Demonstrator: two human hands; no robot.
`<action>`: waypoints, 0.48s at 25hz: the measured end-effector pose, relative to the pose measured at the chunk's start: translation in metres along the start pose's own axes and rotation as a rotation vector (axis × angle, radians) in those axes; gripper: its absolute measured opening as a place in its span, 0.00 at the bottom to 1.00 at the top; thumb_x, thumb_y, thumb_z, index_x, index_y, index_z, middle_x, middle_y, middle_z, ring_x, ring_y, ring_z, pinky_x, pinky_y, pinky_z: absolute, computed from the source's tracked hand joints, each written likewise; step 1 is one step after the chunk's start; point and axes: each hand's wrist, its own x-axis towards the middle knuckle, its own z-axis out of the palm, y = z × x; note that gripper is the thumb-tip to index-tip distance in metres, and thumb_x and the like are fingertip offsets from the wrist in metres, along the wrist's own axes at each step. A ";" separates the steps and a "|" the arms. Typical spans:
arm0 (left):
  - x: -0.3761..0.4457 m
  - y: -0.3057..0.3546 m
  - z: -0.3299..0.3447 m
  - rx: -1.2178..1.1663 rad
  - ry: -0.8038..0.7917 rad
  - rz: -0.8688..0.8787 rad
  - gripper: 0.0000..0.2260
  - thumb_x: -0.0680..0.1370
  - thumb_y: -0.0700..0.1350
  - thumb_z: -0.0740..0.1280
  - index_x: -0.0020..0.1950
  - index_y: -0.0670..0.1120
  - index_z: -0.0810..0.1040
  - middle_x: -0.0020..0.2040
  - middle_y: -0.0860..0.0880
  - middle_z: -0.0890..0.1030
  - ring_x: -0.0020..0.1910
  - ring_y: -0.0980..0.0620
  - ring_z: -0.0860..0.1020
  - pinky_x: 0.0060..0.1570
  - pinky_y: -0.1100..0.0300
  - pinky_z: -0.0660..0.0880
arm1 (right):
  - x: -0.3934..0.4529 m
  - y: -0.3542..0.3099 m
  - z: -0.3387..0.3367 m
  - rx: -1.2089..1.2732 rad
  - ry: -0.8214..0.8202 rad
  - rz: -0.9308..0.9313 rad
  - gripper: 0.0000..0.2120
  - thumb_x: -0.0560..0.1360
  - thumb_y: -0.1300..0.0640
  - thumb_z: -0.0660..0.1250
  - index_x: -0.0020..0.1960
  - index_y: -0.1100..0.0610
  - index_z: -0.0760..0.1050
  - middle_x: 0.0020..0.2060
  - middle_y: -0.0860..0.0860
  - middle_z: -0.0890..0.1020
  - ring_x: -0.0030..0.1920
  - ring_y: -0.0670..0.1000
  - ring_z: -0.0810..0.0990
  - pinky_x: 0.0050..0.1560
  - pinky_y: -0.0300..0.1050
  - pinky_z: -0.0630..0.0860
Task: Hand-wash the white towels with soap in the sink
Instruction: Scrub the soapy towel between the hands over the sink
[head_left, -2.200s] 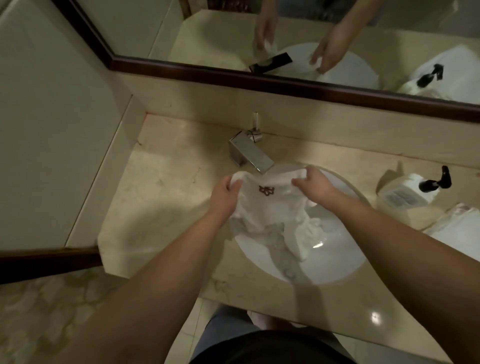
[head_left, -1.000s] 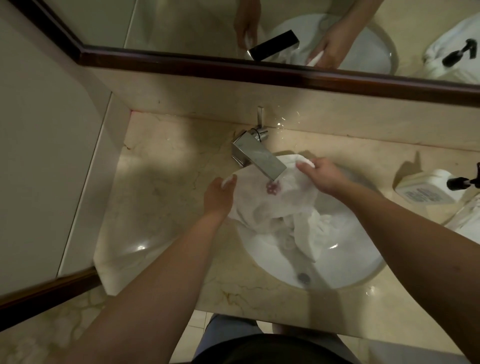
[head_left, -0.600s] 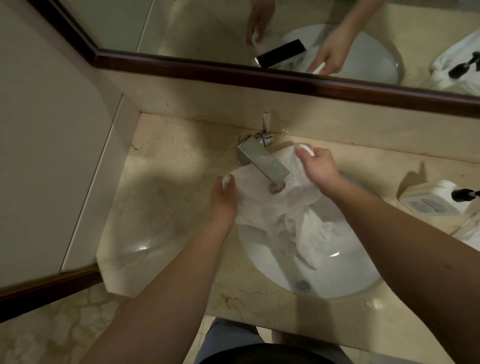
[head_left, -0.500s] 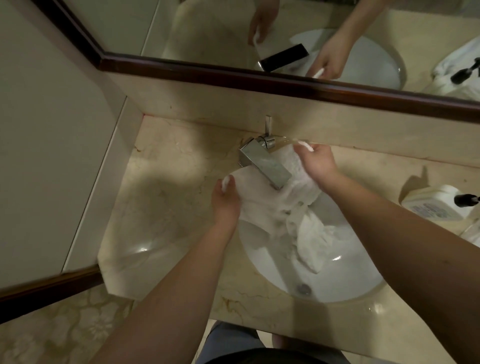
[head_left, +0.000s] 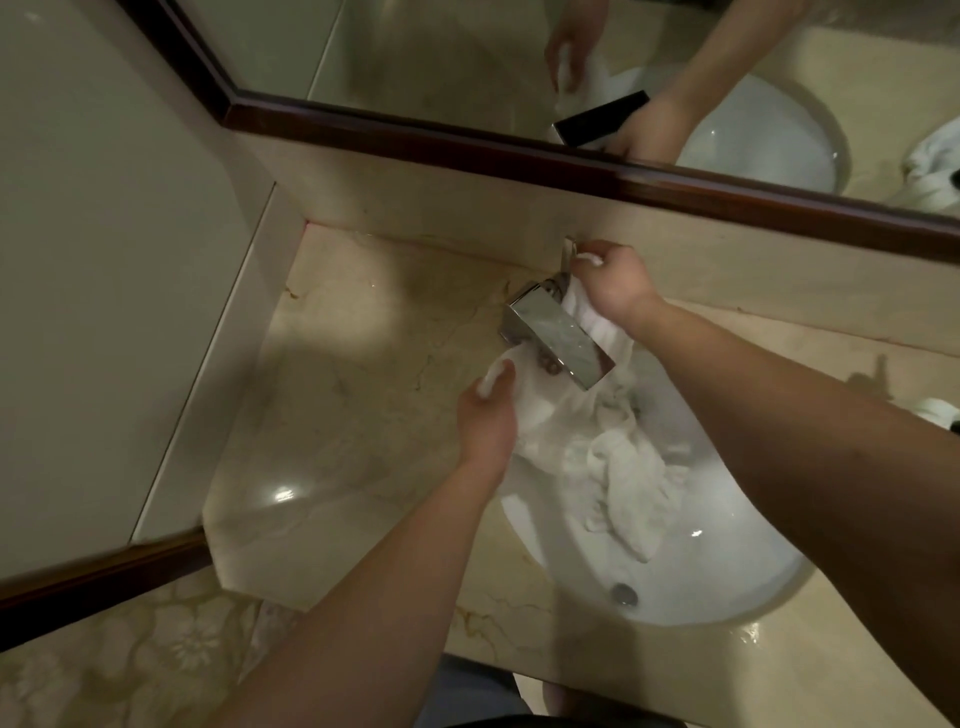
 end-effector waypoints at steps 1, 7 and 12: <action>0.001 0.000 0.000 0.021 0.004 0.022 0.10 0.82 0.49 0.66 0.49 0.44 0.80 0.38 0.52 0.81 0.37 0.58 0.78 0.34 0.71 0.72 | -0.001 0.000 0.001 0.022 -0.019 0.004 0.15 0.77 0.56 0.62 0.60 0.57 0.81 0.54 0.54 0.83 0.56 0.55 0.79 0.53 0.41 0.72; 0.005 0.000 0.003 0.087 -0.023 0.052 0.14 0.83 0.53 0.63 0.57 0.45 0.81 0.44 0.52 0.81 0.45 0.56 0.80 0.48 0.64 0.73 | -0.016 -0.003 0.010 0.071 -0.051 -0.080 0.16 0.82 0.56 0.60 0.66 0.59 0.77 0.54 0.53 0.81 0.54 0.54 0.79 0.54 0.45 0.74; 0.005 0.003 0.005 0.222 -0.040 0.057 0.10 0.74 0.50 0.76 0.37 0.49 0.79 0.35 0.52 0.81 0.35 0.55 0.79 0.38 0.60 0.75 | -0.031 0.026 -0.015 -0.128 -0.024 0.017 0.19 0.79 0.45 0.65 0.63 0.58 0.77 0.50 0.55 0.82 0.49 0.54 0.79 0.43 0.42 0.71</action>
